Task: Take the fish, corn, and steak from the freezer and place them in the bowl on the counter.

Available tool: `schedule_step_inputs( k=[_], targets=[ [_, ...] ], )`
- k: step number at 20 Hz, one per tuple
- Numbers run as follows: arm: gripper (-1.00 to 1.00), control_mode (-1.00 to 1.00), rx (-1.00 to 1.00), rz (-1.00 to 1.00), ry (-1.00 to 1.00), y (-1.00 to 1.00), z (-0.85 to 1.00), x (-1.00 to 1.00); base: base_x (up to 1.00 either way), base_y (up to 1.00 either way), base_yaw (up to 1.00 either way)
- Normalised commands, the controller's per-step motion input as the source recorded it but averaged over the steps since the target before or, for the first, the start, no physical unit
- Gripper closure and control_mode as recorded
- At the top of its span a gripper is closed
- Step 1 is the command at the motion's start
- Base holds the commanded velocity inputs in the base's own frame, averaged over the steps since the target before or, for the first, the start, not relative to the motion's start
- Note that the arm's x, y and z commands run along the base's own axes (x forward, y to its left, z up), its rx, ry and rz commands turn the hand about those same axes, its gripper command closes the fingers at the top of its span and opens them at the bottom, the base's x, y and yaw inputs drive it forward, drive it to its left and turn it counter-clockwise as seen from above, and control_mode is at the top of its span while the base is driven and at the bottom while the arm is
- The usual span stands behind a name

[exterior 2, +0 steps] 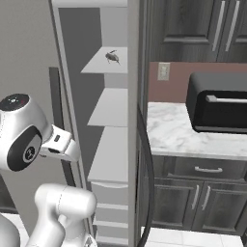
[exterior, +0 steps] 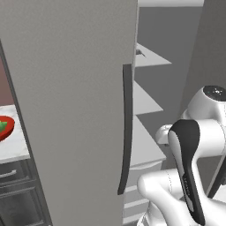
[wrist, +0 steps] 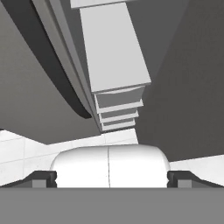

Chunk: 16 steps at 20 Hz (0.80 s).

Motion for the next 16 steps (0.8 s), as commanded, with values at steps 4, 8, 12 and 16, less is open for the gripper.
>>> schedule_step_inputs(
  k=[4, 8, 12, 16],
  targets=[
    [-1.00, 1.00, 0.00, 0.00, 0.00, 0.00, 0.00, 0.00, 0.00, 0.00, 0.00],
    [-1.00, 1.00, 0.00, 0.00, 0.00, 0.00, 0.00, 0.00, 0.00, 0.00, 0.00],
    [-1.00, -1.00, 0.00, 0.00, 0.00, 0.00, 0.00, 0.00, 0.00, 0.00, 0.00],
    [-1.00, -1.00, 0.00, 0.06, -0.07, 0.00, 0.03, 0.06, 0.00, 0.00, 0.00]
  ],
)
